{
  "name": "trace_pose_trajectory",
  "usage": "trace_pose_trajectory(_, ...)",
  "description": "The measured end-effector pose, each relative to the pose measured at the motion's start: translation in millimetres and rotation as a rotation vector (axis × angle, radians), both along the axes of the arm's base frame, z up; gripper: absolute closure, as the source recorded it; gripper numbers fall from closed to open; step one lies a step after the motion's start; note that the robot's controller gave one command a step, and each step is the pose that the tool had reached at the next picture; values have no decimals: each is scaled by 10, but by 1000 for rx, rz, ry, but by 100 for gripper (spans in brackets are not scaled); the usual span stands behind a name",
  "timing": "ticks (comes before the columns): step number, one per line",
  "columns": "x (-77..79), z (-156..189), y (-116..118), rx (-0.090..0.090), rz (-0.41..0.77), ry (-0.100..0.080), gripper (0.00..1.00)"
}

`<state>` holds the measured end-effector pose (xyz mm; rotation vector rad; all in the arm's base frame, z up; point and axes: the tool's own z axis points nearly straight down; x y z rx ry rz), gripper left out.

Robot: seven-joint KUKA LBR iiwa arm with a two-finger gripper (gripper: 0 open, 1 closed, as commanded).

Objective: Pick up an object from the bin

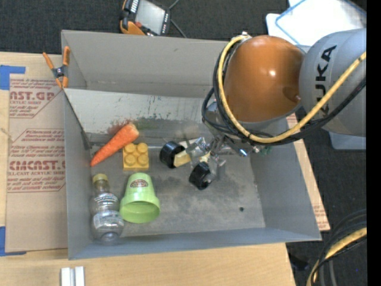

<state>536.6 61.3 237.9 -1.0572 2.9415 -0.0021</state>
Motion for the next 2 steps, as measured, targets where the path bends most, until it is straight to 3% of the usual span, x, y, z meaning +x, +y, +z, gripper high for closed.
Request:
trace_pose_trajectory(1,221,27,55,-2,193,-17,100)
trace_pose_trajectory(2,18,-280,-15,-2,227,4,100)
